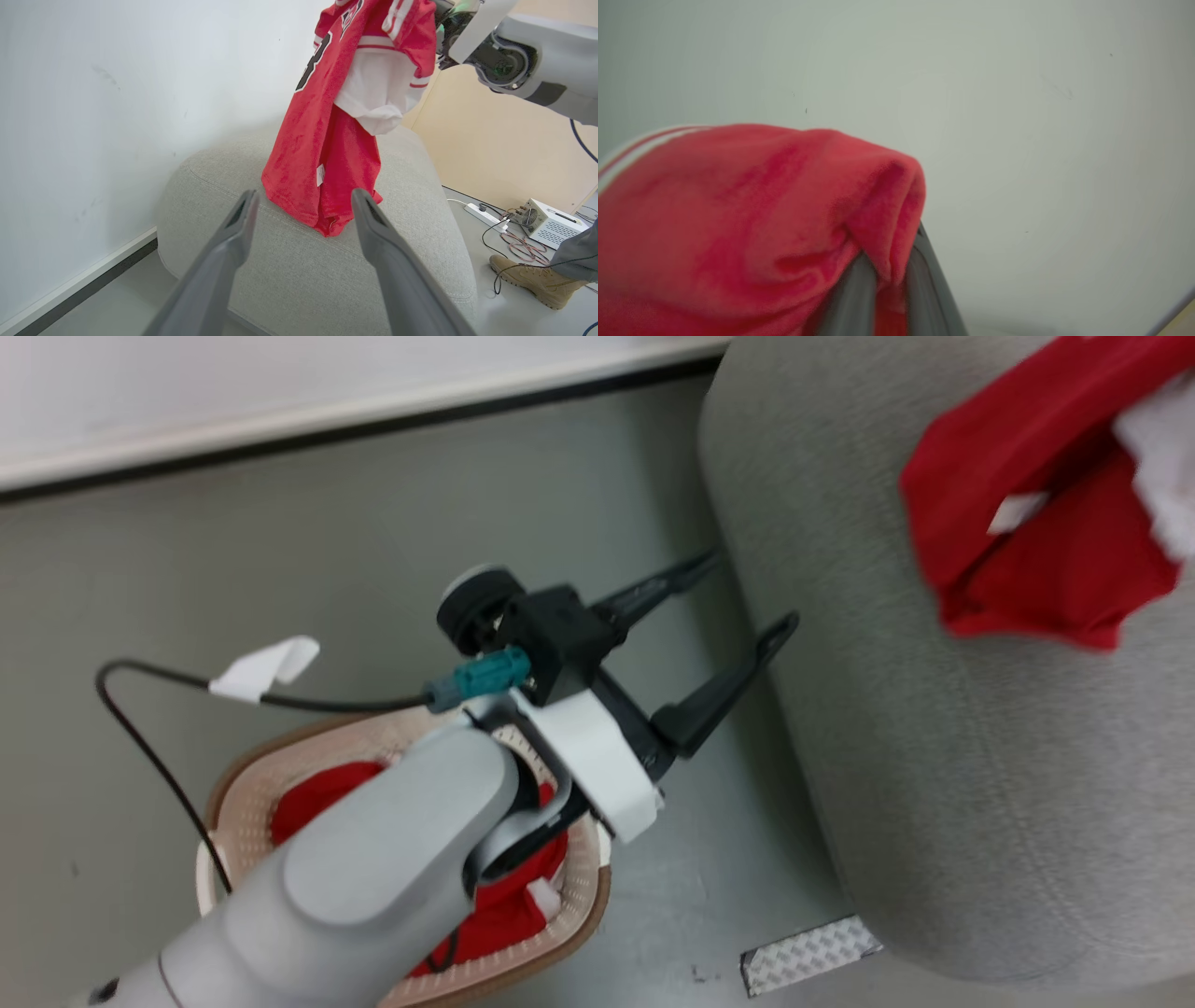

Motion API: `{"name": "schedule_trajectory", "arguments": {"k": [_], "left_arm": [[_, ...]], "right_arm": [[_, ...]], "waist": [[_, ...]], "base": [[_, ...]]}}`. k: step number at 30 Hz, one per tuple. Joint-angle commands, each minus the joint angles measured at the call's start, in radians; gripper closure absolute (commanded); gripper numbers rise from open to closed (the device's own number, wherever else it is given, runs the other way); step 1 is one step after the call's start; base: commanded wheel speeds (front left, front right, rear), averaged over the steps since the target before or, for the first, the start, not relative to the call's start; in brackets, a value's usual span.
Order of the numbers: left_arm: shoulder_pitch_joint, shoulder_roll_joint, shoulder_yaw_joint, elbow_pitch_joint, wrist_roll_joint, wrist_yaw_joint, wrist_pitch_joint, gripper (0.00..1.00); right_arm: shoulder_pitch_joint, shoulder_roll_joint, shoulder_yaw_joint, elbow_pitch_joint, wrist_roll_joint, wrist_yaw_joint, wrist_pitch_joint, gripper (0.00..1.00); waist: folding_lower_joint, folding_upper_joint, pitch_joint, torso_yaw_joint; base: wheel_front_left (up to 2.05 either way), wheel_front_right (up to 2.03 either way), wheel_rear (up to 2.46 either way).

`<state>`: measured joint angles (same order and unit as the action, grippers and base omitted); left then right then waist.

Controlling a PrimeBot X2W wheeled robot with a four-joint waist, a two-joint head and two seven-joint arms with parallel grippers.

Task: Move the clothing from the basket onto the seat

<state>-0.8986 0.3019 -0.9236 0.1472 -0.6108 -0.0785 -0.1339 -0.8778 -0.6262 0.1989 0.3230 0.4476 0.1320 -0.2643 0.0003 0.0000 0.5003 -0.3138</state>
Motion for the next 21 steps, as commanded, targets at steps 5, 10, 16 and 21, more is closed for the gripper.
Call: {"name": "schedule_trajectory", "arguments": {"k": [5,10,16,21], "left_arm": [[-0.097,-0.020,0.020,0.018,0.038,-0.001,-0.018,0.00],[-0.125,-0.028,0.020,0.025,0.052,-0.003,-0.039,0.00],[-0.119,-0.026,0.006,0.008,0.054,-0.004,-0.039,0.00],[-0.086,-0.012,-0.007,-0.026,0.051,0.012,-0.028,0.00]], "right_arm": [[-0.179,-0.063,-0.097,0.140,-0.084,-0.002,0.004,1.00],[-0.287,-0.101,-0.194,0.319,-0.198,-0.003,0.018,1.00],[-0.286,-0.084,-0.286,0.502,-0.298,-0.003,0.032,1.00],[-0.257,0.022,-0.398,0.663,-0.408,-0.003,0.018,1.00]], "waist": [[-0.0003,0.0000,0.168,0.117],[-0.0003,0.0000,0.193,0.151],[-0.0003,0.0000,0.206,0.170],[-0.0003,0.0000,0.210,0.177]], "base": [[0.00,0.00,0.00],[0.00,0.00,0.00],[0.00,0.00,0.00],[0.00,0.00,0.00]]}}
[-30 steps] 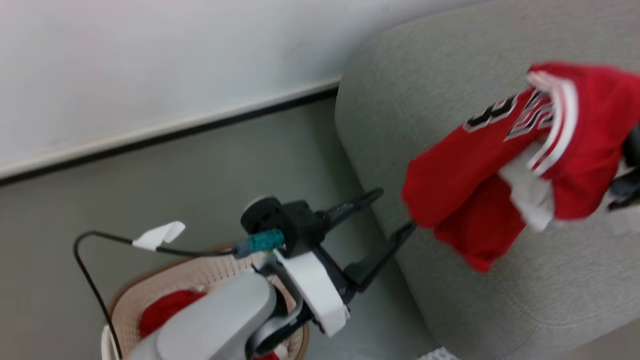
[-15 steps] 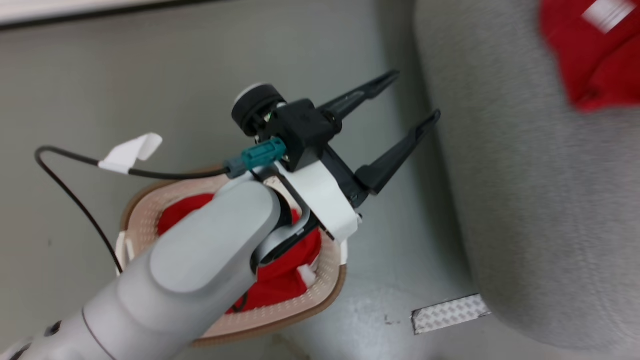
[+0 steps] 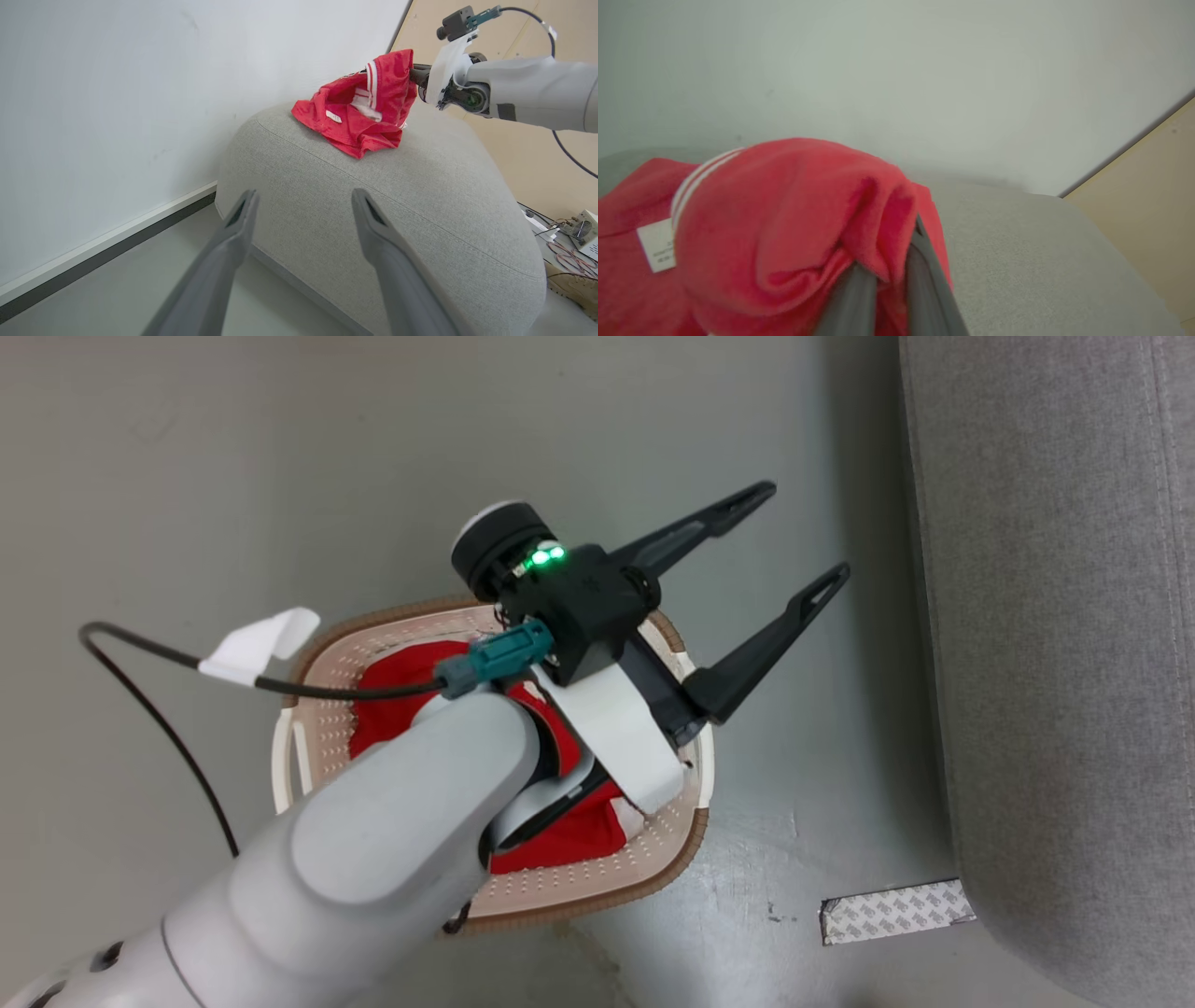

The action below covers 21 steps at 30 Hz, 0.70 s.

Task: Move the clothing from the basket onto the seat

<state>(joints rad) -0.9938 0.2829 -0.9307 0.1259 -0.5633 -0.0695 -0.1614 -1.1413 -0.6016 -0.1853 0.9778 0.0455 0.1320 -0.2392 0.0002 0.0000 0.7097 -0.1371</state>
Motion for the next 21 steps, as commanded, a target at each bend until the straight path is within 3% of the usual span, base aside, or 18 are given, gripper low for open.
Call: {"name": "schedule_trajectory", "arguments": {"k": [1,2,3,4,11,14,21], "left_arm": [[0.009,0.007,0.000,-0.004,0.004,0.003,-0.001,0.00],[0.015,0.009,0.000,-0.009,0.002,0.007,0.001,0.00],[0.019,0.010,-0.001,-0.013,0.000,0.007,0.001,0.00],[0.026,0.012,0.000,-0.017,-0.004,0.012,-0.002,0.00],[0.081,0.015,0.008,-0.024,-0.036,0.031,-0.029,0.00],[0.114,0.022,0.008,-0.016,-0.054,0.032,-0.041,0.00],[0.232,0.035,0.017,0.018,-0.094,0.038,-0.081,0.00]], "right_arm": [[0.006,-0.003,-0.014,0.008,-0.006,-0.003,-0.008,1.00],[0.009,0.015,-0.032,0.029,-0.029,-0.003,-0.009,1.00],[0.012,0.037,-0.036,0.039,-0.050,-0.003,-0.010,0.67],[0.015,0.052,-0.051,0.050,-0.058,-0.003,-0.013,0.00],[0.047,0.097,-0.093,0.072,-0.169,-0.003,-0.024,0.00],[0.088,0.116,-0.090,0.040,-0.162,-0.003,-0.026,0.00],[0.347,0.145,-0.031,-0.187,-0.074,-0.003,-0.026,0.00]], "waist": [[-0.0002,0.0000,0.000,0.000],[-0.0002,0.0000,-0.001,0.001],[-0.0002,0.0000,-0.004,0.002],[-0.0002,0.0000,-0.010,0.001],[-0.0002,0.0000,-0.088,-0.005],[-0.0002,0.0000,-0.139,-0.010],[-0.0002,0.0000,-0.297,-0.012]], "base": [[0.00,0.00,0.00],[0.00,0.00,0.00],[0.00,0.00,0.00],[0.00,0.00,0.00],[0.00,0.00,0.00],[0.00,0.00,0.00],[0.00,0.00,0.00]]}}
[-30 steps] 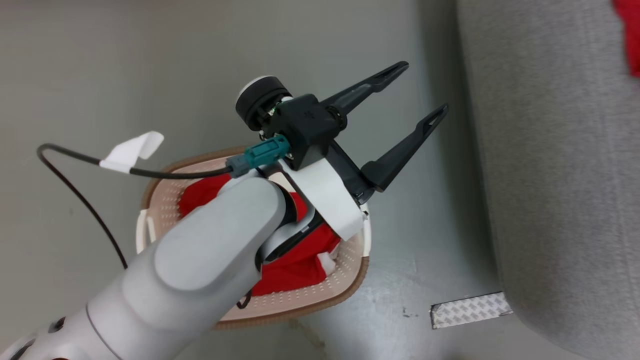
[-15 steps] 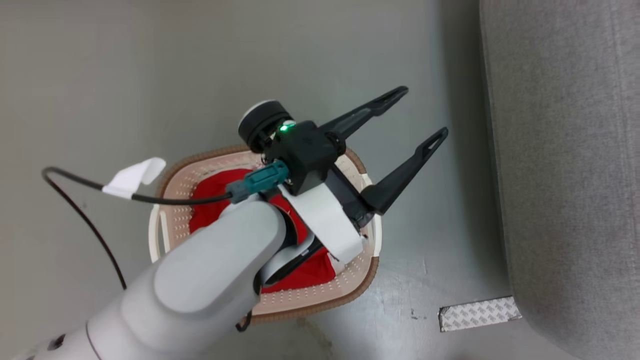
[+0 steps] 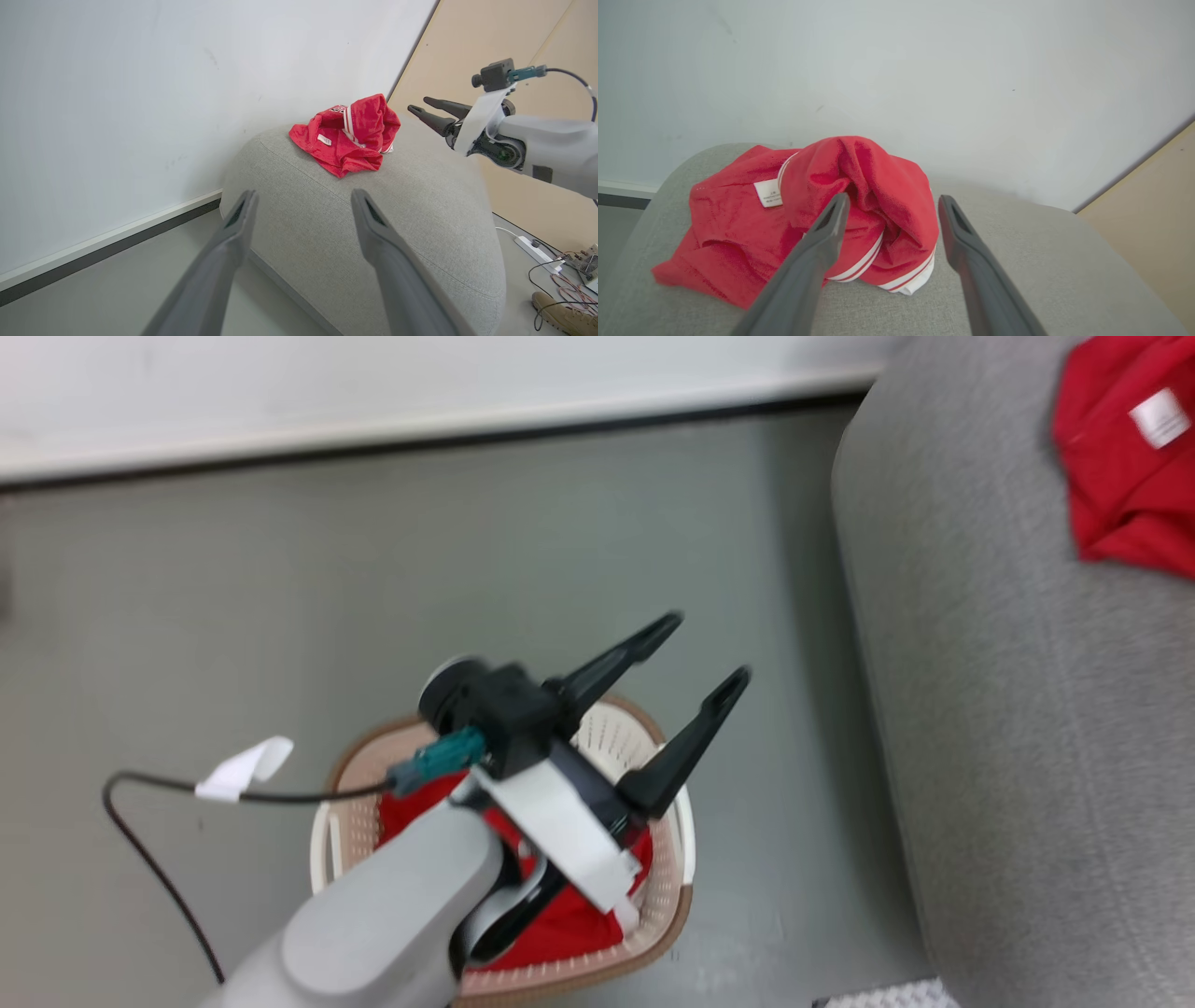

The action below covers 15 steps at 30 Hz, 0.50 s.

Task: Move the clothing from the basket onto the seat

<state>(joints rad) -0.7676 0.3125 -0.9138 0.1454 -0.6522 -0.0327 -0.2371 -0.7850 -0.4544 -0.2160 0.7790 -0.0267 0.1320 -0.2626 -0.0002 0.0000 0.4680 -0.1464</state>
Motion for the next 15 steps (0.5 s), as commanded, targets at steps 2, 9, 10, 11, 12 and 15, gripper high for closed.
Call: {"name": "schedule_trajectory", "arguments": {"k": [2,9,10,11,12,15], "left_arm": [[0.046,0.018,0.008,0.009,-0.014,0.009,-0.012,0.00],[0.224,0.045,0.079,0.032,-0.045,0.059,-0.029,0.00],[0.253,0.047,0.097,0.031,-0.049,0.068,-0.027,0.00],[0.281,0.051,0.121,0.026,-0.046,0.078,-0.027,0.00],[0.311,0.054,0.145,0.022,-0.040,0.087,-0.027,0.00],[0.402,0.063,0.223,0.011,-0.022,0.110,-0.027,0.00]], "right_arm": [[0.077,0.016,0.004,-0.069,0.024,-0.003,-0.003,0.00],[0.354,0.107,0.033,-0.368,0.078,-0.003,-0.002,0.00],[0.392,0.123,0.049,-0.398,0.092,-0.003,-0.002,0.00],[0.426,0.134,0.061,-0.428,0.102,-0.003,-0.002,0.00],[0.457,0.141,0.072,-0.458,0.109,-0.003,-0.002,0.00],[0.535,0.183,0.105,-0.530,0.120,-0.003,-0.002,0.00]], "waist": [[0.0002,0.0000,-0.097,-0.004],[0.0002,0.0000,-0.248,0.007],[0.0002,0.0000,-0.268,0.011],[0.0002,0.0000,-0.283,0.015],[0.0002,0.0000,-0.297,0.020],[0.0002,0.0000,-0.332,0.038]], "base": [[0.00,0.00,0.00],[0.00,0.00,0.00],[0.00,0.00,0.00],[0.00,0.00,0.00],[0.00,0.00,0.00],[0.00,0.00,0.00]]}}
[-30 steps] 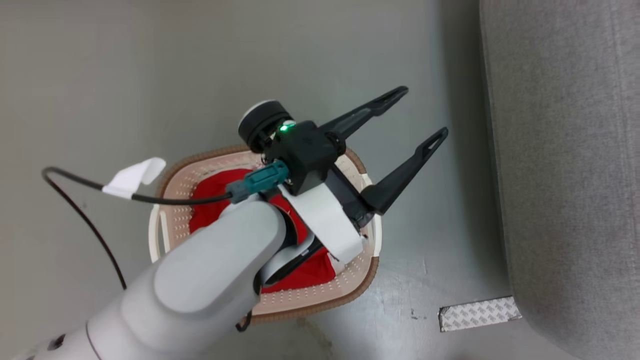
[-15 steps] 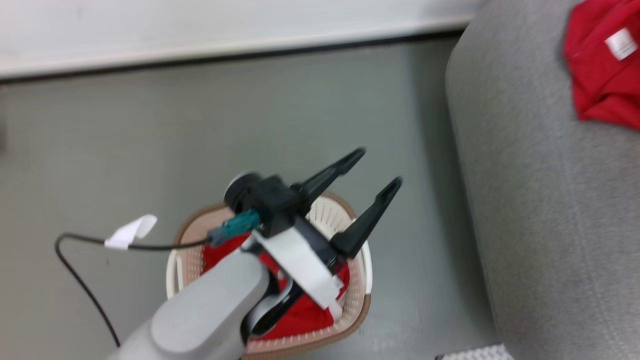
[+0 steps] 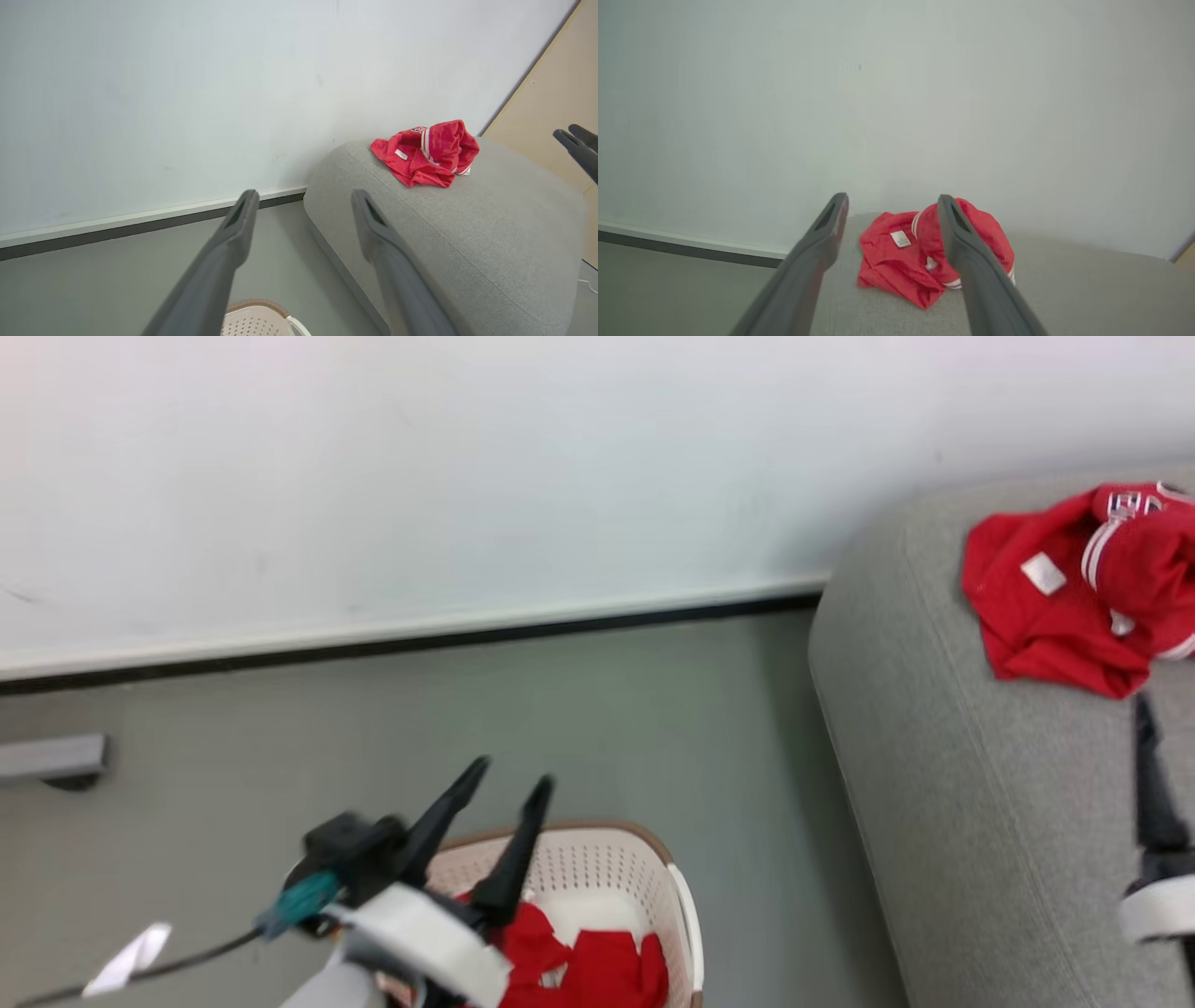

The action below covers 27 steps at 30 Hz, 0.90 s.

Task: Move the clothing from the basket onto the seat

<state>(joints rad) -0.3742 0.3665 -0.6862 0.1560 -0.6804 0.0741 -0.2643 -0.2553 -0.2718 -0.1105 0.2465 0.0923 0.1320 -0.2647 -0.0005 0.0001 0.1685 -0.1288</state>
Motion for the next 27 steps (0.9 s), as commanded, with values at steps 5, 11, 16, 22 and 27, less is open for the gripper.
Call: {"name": "schedule_trajectory", "arguments": {"k": [5,11,16,22,27], "left_arm": [[0.139,-0.004,0.115,0.000,0.068,0.020,0.000,0.00],[0.270,-0.055,0.282,-0.011,0.175,0.027,0.000,0.00],[0.355,-0.113,0.399,-0.019,0.255,0.005,0.000,0.00],[0.423,-0.173,0.508,-0.019,0.350,-0.046,0.000,0.00],[0.473,-0.223,0.598,-0.012,0.408,-0.080,0.000,0.00]], "right_arm": [[0.130,0.072,0.028,-0.077,0.001,-0.003,0.001,0.00],[0.241,0.153,0.064,-0.118,-0.029,-0.003,0.001,0.00],[0.308,0.204,0.055,-0.100,-0.024,-0.003,0.001,0.00],[0.359,0.220,0.062,-0.065,-0.003,-0.003,0.000,0.00],[0.359,0.220,0.105,-0.046,0.029,-0.003,0.000,0.00]], "waist": [[0.0005,-0.0001,-0.089,0.064],[0.0005,-0.0001,-0.143,0.107],[0.0005,-0.0001,-0.171,0.129],[0.0005,-0.0001,-0.196,0.138],[0.0005,-0.0001,-0.199,0.128]], "base": [[0.00,0.00,0.00],[0.00,0.00,0.00],[0.00,0.00,0.00],[0.00,0.00,0.00],[0.00,0.00,0.00]]}}
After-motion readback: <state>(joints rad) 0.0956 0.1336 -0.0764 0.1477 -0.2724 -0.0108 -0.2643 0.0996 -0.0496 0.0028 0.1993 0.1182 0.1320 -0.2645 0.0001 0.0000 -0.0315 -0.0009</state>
